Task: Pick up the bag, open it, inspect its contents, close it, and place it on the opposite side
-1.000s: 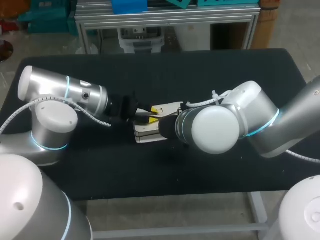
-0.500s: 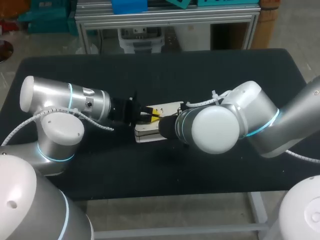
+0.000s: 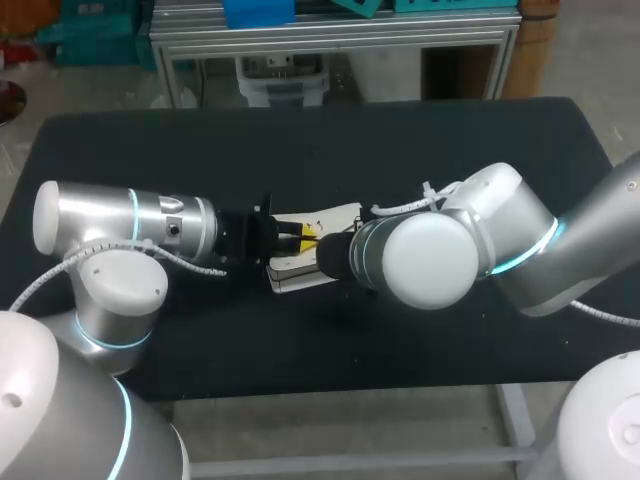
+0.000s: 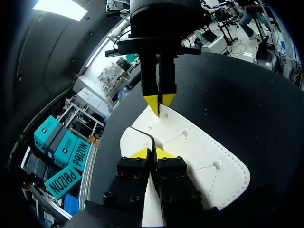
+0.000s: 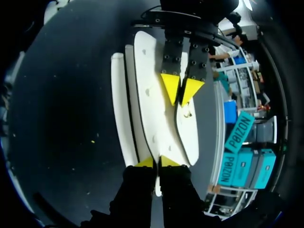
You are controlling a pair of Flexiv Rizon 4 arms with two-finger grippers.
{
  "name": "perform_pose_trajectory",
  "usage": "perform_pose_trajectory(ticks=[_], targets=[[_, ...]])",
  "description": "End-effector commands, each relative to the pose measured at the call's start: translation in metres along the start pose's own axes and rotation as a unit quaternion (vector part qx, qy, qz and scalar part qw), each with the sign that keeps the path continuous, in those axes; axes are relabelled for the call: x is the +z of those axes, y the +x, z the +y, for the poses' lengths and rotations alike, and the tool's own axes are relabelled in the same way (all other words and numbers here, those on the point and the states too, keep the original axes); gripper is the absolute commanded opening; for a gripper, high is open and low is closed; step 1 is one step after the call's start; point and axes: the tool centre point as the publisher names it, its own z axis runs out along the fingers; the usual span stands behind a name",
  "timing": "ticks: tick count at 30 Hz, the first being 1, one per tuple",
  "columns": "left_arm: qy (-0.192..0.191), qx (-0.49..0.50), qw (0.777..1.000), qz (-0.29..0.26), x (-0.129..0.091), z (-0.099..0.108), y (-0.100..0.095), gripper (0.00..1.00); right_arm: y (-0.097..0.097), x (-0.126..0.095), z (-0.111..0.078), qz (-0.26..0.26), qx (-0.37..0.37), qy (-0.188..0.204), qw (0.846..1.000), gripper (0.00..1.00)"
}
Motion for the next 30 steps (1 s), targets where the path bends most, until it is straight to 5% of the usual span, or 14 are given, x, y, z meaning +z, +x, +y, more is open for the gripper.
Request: perform_pose_trajectory(ticks=[1, 3, 4, 18, 20, 21, 22, 30], targets=[[0.027, -0.009, 1.0, -0.007, -0.01, -0.005, -0.01, 0.53, 0.002, 0.003, -0.004, -0.222, 0.001, -0.004, 0.975, 0.0], [0.032, -0.012, 0.999, -0.005, -0.011, -0.006, -0.014, 0.6, 0.002, 0.003, -0.004, -0.222, 0.001, -0.004, 0.975, 0.0], [0.047, -0.022, 0.999, -0.002, -0.012, -0.008, -0.02, 0.78, 0.002, 0.003, -0.004, -0.222, 0.001, -0.004, 0.975, 0.0], [0.092, -0.083, 0.992, 0.008, -0.031, -0.016, -0.037, 1.0, 0.001, -0.001, -0.004, -0.223, -0.001, -0.003, 0.975, 0.0], [0.085, -0.101, 0.991, 0.008, -0.034, -0.016, -0.036, 1.0, 0.0, -0.005, -0.002, -0.225, -0.002, -0.004, 0.974, 0.36], [0.085, -0.103, 0.991, 0.009, -0.034, -0.017, -0.036, 1.0, 0.0, -0.006, -0.002, -0.225, -0.002, -0.004, 0.974, 0.44], [0.08, -0.115, 0.99, 0.007, -0.036, -0.017, -0.035, 1.0, 0.0, -0.008, -0.002, -0.226, -0.002, -0.005, 0.974, 1.0], [0.075, -0.171, 0.982, 0.009, -0.046, -0.017, -0.036, 1.0, 0.002, -0.033, 0.003, -0.23, 0.005, -0.011, 0.973, 1.0]])
